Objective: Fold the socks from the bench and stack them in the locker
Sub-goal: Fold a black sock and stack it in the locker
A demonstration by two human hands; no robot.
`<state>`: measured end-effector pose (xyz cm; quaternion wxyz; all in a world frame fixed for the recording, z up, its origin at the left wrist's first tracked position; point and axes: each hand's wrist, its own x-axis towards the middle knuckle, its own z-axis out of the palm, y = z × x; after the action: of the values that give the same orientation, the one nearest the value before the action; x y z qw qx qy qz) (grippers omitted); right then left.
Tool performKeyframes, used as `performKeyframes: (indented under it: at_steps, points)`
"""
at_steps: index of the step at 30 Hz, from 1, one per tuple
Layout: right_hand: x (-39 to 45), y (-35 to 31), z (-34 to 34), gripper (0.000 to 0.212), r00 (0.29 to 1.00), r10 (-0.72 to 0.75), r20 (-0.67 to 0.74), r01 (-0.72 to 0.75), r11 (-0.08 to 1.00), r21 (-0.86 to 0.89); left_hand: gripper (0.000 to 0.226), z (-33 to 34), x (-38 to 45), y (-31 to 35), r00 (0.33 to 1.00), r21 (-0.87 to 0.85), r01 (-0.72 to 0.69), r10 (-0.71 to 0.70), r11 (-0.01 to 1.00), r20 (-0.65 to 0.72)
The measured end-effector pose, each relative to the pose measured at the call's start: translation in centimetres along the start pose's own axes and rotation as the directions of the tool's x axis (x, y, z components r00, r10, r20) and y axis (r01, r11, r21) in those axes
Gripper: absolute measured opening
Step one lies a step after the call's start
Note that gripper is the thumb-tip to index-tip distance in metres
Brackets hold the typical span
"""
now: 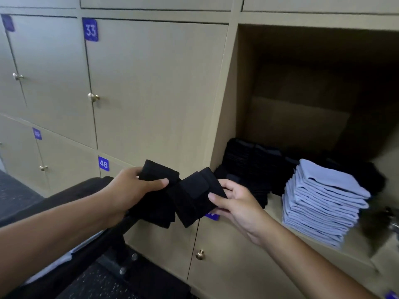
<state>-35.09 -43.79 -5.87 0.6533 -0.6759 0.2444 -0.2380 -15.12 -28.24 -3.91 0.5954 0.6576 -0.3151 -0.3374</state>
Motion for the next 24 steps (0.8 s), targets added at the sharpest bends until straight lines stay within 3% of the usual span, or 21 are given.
performKeyframes:
  at_steps: [10,17,21,24]
  points:
    - [-0.9,-0.2,-2.0,0.028,0.986,0.029,-0.164,-0.006,0.990,0.142,0.028,4.3,-0.6,0.2,0.997,-0.122,0.016,-0.008,0.992,0.072]
    - [-1.1,-0.5,-2.4,0.032,0.920,0.014,-0.392,0.042,0.990,0.134,0.021,7.1,-0.1,-0.7,0.995,-0.162,-0.071,0.058,0.984,-0.086]
    - [-1.6,-1.4,-2.6,0.031,0.923,0.018,-0.384,0.091,0.960,0.263,0.018,8.3,0.5,-0.5,0.983,-0.197,-0.124,0.094,0.973,-0.155]
    - [-1.8,-1.7,-2.4,0.017,0.896,-0.018,-0.443,0.093,0.984,0.150,0.017,8.9,1.0,-0.4,0.982,-0.226,-0.136,0.102,0.964,-0.159]
